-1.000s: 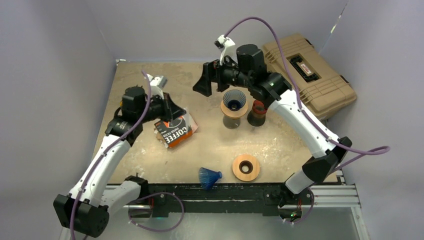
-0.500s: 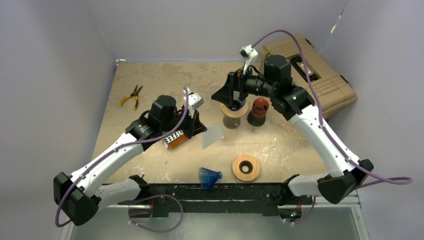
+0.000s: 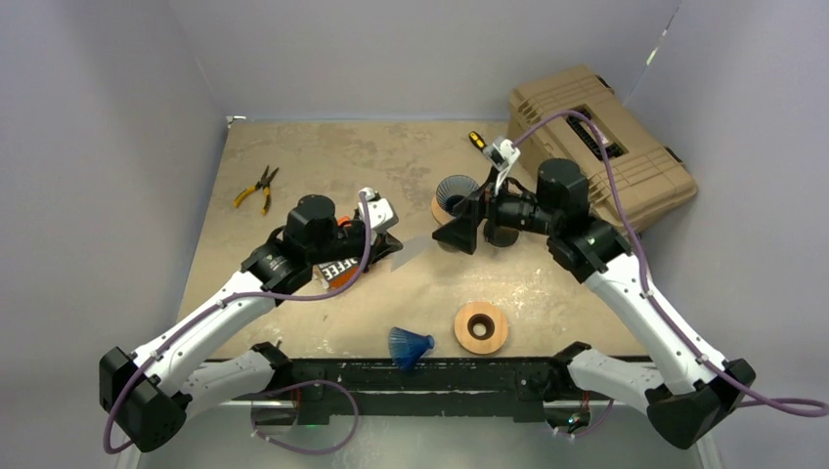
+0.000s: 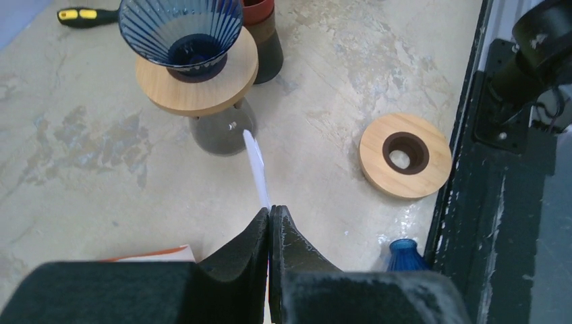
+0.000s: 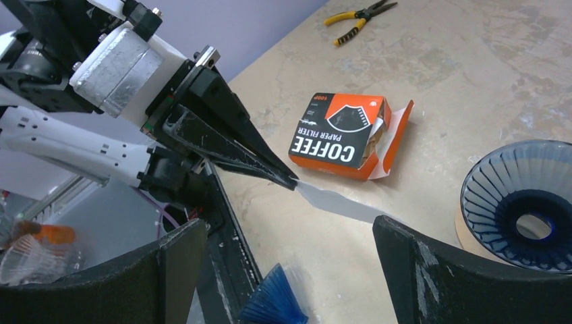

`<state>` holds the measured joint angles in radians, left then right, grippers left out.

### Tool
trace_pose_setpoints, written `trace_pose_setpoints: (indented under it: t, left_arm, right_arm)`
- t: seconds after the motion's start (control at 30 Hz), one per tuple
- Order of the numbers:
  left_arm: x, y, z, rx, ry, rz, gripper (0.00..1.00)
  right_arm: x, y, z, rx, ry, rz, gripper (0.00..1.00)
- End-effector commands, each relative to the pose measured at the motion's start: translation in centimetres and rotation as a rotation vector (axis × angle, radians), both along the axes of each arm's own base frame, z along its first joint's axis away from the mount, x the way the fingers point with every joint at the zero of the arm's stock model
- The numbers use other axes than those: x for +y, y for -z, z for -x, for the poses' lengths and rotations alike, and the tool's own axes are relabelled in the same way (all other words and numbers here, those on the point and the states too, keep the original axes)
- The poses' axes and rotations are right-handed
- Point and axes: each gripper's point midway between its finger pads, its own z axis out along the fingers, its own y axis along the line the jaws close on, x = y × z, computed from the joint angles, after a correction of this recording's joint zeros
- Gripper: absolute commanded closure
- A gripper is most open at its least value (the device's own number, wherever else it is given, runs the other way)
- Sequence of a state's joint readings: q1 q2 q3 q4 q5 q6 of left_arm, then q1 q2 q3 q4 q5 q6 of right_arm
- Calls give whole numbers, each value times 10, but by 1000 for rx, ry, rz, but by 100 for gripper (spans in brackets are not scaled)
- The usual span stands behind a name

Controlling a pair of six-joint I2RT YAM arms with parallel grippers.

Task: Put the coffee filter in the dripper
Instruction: Pick up the coffee filter from the coffee filter holder, then place the coffee filter in the coffee dripper.

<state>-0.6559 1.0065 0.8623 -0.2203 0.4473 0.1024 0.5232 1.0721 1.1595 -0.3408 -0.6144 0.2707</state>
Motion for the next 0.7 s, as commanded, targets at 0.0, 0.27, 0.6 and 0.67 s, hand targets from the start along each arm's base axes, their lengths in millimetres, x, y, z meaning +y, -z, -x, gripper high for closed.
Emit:
trace_pose_setpoints:
  t: [0.0,0.27,0.6,0.67]
  left_arm:
    - [-8,-6,5,-155,131,-6,100]
    - [-5,-8,25,-376,307,-50,100]
    - [-2,-25,44,-603,398,-2,100]
    - [-2,-25,46,-604,410,-3,100]
  right_arm:
    - [0,-2,7,-99,-50,-26,3]
    - [3,33,12,-77,-84,-23,9]
    - [4,64,12,-60,-108,0,14]
    - [4,64,13,-59,-109,-1,15]
